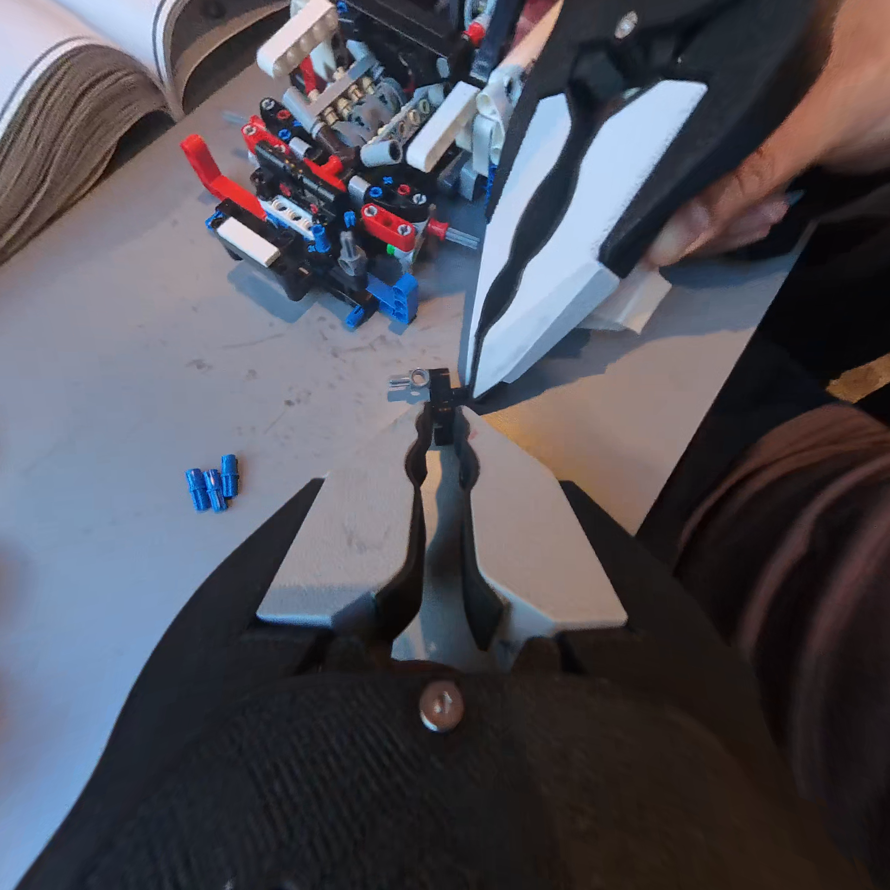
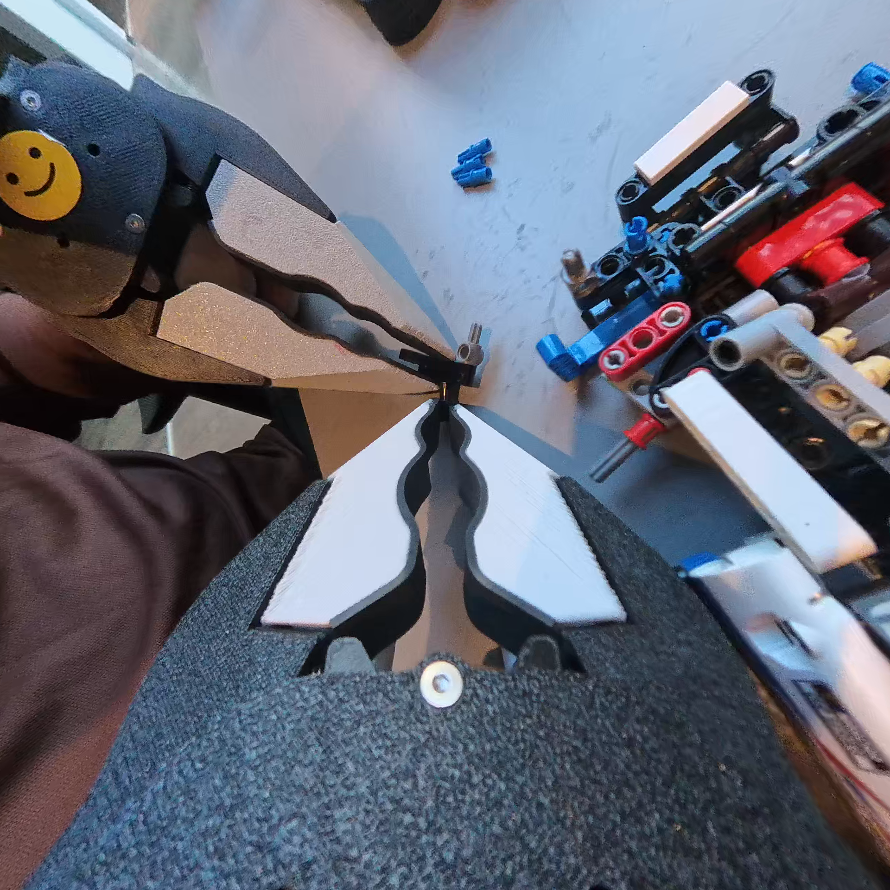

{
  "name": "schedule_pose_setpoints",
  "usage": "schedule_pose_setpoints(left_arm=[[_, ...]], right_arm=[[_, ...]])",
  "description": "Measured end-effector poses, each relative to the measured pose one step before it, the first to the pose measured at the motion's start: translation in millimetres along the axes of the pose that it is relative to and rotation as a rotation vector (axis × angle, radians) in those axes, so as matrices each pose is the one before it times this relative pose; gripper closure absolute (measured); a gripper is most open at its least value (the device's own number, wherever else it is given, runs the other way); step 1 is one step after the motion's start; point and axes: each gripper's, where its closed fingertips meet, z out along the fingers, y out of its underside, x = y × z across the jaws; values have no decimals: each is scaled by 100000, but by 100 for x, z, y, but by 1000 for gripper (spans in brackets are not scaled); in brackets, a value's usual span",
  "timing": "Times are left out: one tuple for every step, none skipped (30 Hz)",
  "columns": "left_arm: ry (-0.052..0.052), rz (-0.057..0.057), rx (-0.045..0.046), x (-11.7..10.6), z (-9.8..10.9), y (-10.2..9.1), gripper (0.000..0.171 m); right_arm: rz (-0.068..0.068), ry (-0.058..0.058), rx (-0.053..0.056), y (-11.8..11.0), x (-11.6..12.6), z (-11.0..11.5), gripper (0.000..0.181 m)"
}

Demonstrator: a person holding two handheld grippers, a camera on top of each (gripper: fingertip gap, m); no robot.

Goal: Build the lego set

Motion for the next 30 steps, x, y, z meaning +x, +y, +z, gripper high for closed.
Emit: schedule_pose_setpoints(left_arm=[[-177, 2040, -133, 79, -46, 42, 166], [-334, 983, -121, 41, -38, 38, 166], [-428, 1356, -149, 54, -24, 40, 166], [-970, 1974, -100, -4, -35, 14, 166], [-1533, 2849, -118, -10, -12, 8, 166], [-1897, 4336, -229, 6, -29, 11, 166], [-2178, 5214, -235, -2, -13, 0, 166], [-1742, 3674, -52, 7, 0, -20, 166], [-164, -512, -3, 44, 16, -37, 166], [1179, -3487, 227, 46, 32, -40, 166], [1713, -4526, -46, 0, 61, -22, 166], [1805, -4565, -5, -35, 61, -12, 166], [1588, -4063, -14, -93, 42, -15, 166], [1246, -3824, -38, -175, 4, 6, 166], [1198, -2858, 76, -148, -22, 13, 166], [1122, -1739, -51, -113, -64, 55, 166], [553, -816, -211, -109, -84, 94, 166], [11, -182, -296, -117, -92, 106, 165], [10, 152, -195, -59, -98, 87, 165], [206, 304, -273, -18, -97, 82, 165], [203, -96, -350, -26, -78, 79, 165], [427, -606, -553, -17, -95, 88, 165], [137, -879, -719, -104, -95, 89, 163], [-376, -644, -666, -189, -71, 118, 154], [12, -321, 58, -108, -151, 27, 151], [431, -251, 15, -37, -141, 51, 149], [1140, -386, 89, 88, -139, 59, 149], [1639, -623, -135, 185, -115, 106, 147], [729, -749, -410, 42, -119, 123, 145], [34, -136, -459, -64, -130, 161, 145]], right_arm=[[-194, 619, -333, 86, -61, -9, 179], [288, 360, 98, 38, -11, -19, 178], [755, -15, 465, 13, 8, -30, 179], [1043, -162, 746, -20, 8, 12, 179], [1002, -46, 730, -30, -5, 34, 179], [917, 58, 684, -13, -23, 24, 179], [730, 97, 695, 12, -35, 13, 179], [194, 44, 288, 43, -23, -23, 179], [-133, -21, -224, 71, -26, -54, 179], [-412, 243, -342, 33, -2, -31, 178], [-978, 726, -336, 10, 0, 6, 179], [-1474, 1102, -337, -9, -8, 9, 179], [-1898, 1242, 75, -54, -11, 2, 178], [-2367, 1338, 655, -73, -25, -6, 178], [-2565, 1921, -23, 83, 65, 5, 178], [-2307, 1644, -247, 133, 39, -5, 178], [-1141, 832, 49, 42, -35, -18, 178], [-474, 612, 40, 24, -15, -11, 178], [-1052, 697, 119, 0, -5, 4, 178], [-1549, 956, 52, 22, 11, 3, 178], [-1575, 1078, -129, 19, 12, -8, 178], [-1529, 1031, -337, 16, -12, -5, 178], [-1619, 1152, -446, 23, -12, -14, 178], [-1603, 1318, -401, 28, 25, -7, 178], [-1613, 1153, -187, 23, 7, -25, 178], [-1925, 914, 183, 25, -26, -17, 178], [-1939, 957, 250, 57, -26, 1, 177], [-1439, 994, 445, 40, -12, -8, 177], [-1060, 870, 753, 0, -12, 2, 177], [-1318, 513, 964, -3, -24, 6, 177]])
